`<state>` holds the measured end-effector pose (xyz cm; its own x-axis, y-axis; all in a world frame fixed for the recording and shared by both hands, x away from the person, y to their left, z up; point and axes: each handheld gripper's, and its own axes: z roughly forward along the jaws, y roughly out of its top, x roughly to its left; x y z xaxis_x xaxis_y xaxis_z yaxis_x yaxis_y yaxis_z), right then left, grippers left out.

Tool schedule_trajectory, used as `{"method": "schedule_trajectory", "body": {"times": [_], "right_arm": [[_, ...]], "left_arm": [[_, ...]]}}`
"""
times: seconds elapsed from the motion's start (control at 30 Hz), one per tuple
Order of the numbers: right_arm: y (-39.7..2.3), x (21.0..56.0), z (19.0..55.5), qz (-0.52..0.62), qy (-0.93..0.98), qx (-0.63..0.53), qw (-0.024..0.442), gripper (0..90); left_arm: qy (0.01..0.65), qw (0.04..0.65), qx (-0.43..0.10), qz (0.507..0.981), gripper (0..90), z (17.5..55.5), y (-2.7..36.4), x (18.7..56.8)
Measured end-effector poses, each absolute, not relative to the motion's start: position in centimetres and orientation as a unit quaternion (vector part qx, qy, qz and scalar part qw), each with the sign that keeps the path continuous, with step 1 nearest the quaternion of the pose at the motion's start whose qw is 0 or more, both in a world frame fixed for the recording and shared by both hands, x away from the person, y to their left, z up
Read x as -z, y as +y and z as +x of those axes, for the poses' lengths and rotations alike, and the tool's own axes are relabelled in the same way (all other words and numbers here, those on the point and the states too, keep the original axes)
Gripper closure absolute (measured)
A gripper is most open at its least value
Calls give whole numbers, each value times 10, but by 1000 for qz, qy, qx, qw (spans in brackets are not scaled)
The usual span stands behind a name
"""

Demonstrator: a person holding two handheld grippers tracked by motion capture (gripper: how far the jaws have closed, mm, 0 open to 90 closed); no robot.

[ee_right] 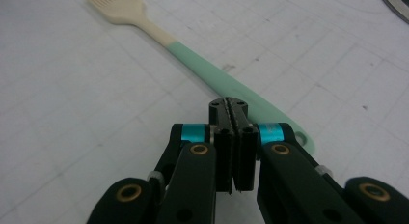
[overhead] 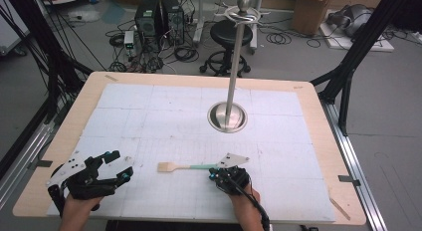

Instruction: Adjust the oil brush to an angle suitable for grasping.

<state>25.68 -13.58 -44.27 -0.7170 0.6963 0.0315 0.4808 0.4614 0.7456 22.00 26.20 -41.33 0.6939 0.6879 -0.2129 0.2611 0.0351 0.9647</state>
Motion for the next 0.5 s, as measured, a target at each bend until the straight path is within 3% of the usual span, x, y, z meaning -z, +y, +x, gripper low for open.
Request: {"method": "schedule_trajectory", "body": {"times": [0.5], "right_arm": [[-130, 444, 291, 390, 832, -362, 157, 894]], "left_arm": [[356, 625, -170, 673, 194, 222, 264, 414]]}}
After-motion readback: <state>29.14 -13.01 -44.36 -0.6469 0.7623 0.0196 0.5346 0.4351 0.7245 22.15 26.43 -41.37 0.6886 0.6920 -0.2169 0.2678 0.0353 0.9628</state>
